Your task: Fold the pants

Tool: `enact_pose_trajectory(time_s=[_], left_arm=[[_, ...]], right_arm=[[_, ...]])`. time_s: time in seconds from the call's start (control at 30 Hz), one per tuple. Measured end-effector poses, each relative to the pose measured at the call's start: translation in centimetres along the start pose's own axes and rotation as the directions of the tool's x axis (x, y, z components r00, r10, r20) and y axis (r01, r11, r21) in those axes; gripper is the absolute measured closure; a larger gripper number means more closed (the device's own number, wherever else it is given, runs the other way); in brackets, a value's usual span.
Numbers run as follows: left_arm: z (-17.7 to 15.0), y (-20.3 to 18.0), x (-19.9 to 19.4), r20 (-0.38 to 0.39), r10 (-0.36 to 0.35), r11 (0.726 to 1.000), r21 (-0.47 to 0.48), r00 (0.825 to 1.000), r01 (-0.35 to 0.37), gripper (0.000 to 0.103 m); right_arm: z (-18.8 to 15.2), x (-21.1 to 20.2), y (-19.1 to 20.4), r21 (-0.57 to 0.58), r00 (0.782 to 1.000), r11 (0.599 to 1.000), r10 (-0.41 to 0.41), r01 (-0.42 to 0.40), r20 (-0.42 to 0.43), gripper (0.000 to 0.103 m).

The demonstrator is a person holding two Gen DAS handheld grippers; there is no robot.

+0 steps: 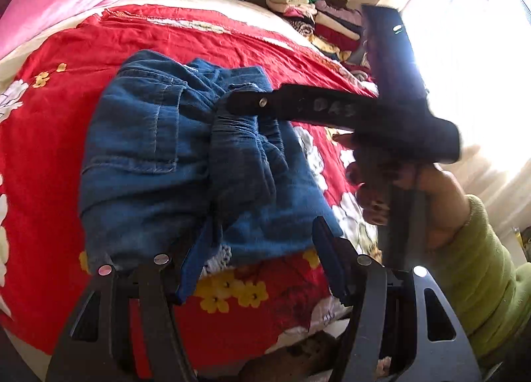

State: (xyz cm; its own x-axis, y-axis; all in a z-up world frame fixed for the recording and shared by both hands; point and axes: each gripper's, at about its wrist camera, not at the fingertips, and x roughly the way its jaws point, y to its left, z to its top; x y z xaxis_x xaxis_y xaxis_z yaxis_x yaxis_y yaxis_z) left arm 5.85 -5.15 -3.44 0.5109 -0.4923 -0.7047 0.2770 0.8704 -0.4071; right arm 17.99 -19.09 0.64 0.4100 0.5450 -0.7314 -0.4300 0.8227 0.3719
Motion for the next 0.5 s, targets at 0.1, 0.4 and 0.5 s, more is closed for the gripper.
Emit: enact_pose_trajectory(time_s=[0.1,0.4,0.5], left_arm=[[0.2,-0.4,-1.7,0.017,-0.004,1.0,0.005,1.0,0.004,0.044],[1.6,1.2,-6.8,0.144,0.143,0.99,-0.014,0.979,-0.143,0.024],[1.9,2.4,-8.0,0.174,0.185,0.983,-0.046,0.967,-0.18,0.021]], right_arm=[[-0.3,-1.3,-0.9,0.046,0.998,0.998,0.042,-0.044,0.043,0.031],[-2.0,-7.6,-0.8,-0.027,0.978,0.999,0.037,-0.032,0.207,0.018],[-3.0,-8.9,0.2,-0.098,0.972,0.995,0.023,0.0,0.233,0.015]])
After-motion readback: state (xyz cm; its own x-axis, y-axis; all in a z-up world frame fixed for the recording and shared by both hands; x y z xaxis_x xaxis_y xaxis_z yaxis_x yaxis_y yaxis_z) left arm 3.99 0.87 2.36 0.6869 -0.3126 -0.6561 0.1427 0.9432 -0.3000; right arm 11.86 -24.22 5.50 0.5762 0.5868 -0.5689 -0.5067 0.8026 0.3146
